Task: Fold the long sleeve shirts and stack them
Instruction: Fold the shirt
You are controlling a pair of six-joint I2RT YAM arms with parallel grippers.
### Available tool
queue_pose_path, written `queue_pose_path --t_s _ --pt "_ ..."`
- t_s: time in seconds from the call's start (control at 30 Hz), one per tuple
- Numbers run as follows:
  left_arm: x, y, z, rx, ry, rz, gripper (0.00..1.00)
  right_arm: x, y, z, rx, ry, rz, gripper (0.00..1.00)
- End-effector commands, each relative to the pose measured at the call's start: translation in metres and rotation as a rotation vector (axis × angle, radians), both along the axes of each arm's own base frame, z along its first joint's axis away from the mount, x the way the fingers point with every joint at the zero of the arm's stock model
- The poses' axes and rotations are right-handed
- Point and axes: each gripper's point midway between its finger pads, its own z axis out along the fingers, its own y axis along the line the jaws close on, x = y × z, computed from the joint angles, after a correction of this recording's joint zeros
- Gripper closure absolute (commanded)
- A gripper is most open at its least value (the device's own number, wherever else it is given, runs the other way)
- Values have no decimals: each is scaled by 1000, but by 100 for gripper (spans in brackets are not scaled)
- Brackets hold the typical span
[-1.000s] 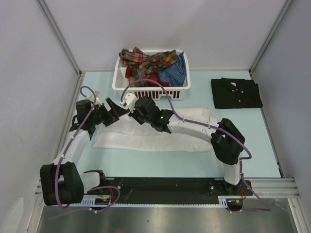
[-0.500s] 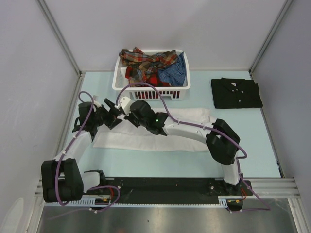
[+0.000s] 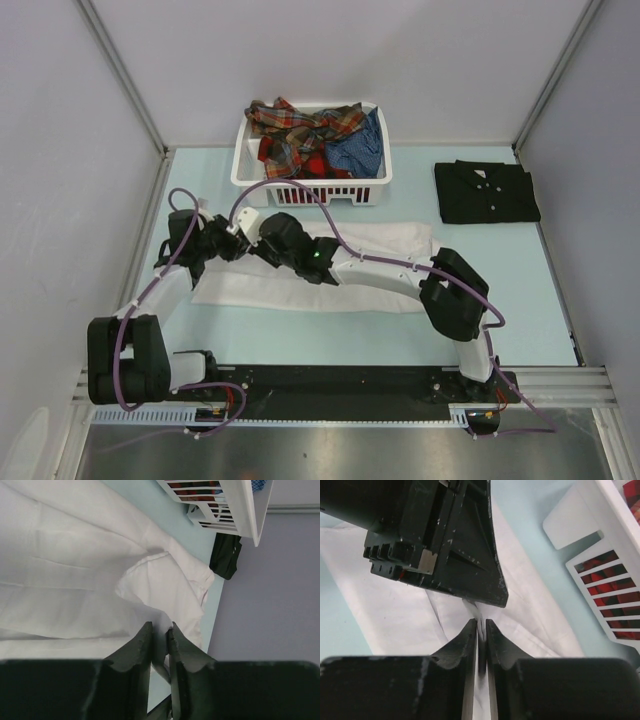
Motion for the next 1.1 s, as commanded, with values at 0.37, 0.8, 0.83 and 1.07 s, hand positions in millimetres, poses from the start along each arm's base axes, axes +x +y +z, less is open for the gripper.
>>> queue_pose_path --t_s 0.37,0.8,0.83,1.07 --pt "-2 9 20 302 -150 -250 100 -52 -115 50 -18 442 369 0" --pt "7 27 50 481 -265 -449 99 -20 -302 -32 -75 795 -84 4" --pt "10 28 46 468 -239 -455 99 -20 -306 -35 -79 792 -90 5" --pt "22 32 41 481 -229 -479 98 -20 -334 -76 -188 777 -207 13"
